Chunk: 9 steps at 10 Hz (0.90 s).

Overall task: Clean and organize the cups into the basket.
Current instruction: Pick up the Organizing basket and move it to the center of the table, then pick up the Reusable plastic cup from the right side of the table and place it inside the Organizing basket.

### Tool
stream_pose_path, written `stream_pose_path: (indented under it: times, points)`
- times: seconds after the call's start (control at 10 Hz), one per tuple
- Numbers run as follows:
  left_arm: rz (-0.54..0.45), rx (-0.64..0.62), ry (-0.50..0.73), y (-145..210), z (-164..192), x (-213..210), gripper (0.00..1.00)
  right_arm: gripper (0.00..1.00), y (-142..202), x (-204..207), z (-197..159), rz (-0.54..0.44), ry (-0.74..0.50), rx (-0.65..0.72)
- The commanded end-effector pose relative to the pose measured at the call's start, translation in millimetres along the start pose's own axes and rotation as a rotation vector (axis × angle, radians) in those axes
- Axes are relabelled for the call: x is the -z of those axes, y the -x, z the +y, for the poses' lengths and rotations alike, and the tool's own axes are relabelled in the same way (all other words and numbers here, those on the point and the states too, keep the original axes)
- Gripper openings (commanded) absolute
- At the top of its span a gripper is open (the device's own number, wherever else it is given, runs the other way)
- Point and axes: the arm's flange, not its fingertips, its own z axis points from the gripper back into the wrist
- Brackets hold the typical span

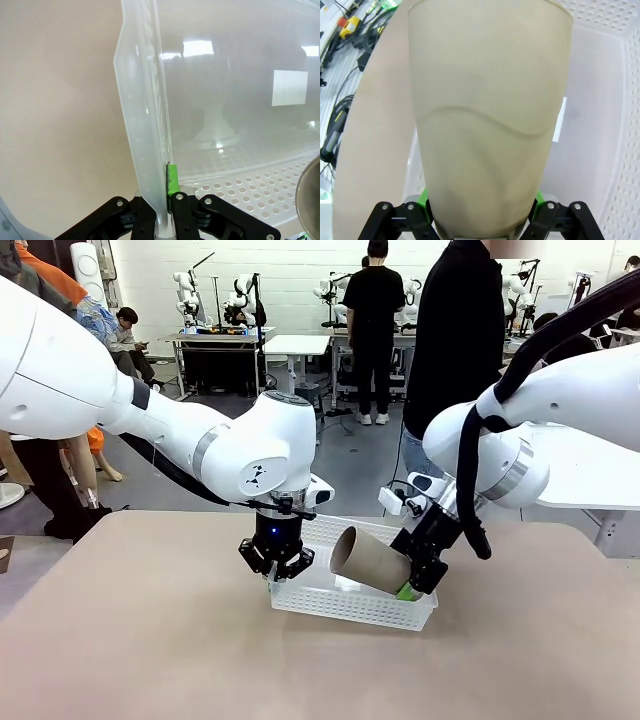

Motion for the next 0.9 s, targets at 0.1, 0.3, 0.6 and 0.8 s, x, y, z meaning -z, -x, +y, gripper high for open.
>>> stream_pose_path:
  times: [0.1,0.3,0.6,0.8]
  points:
    - [0.003,0.015,-0.013,1.9,-2.5,4.3,0.0,0.77,-0.4,1.5,-11.3,-0.005,0.037,-0.044]
    - [0.003,0.015,-0.013,1.9,-2.5,4.3,0.0,0.97,-0.4,1.8,-12.2,-0.021,0.045,-0.039]
    - [0.003,0.015,-0.013,1.9,-2.5,4.3,0.0,1.0,1.1,1.6,-13.1,-0.038,0.038,-0.032]
    - [0.003,0.015,-0.013,1.9,-2.5,4.3,0.0,1.0,0.9,0.8,-12.3,-0.05,0.039,-0.037]
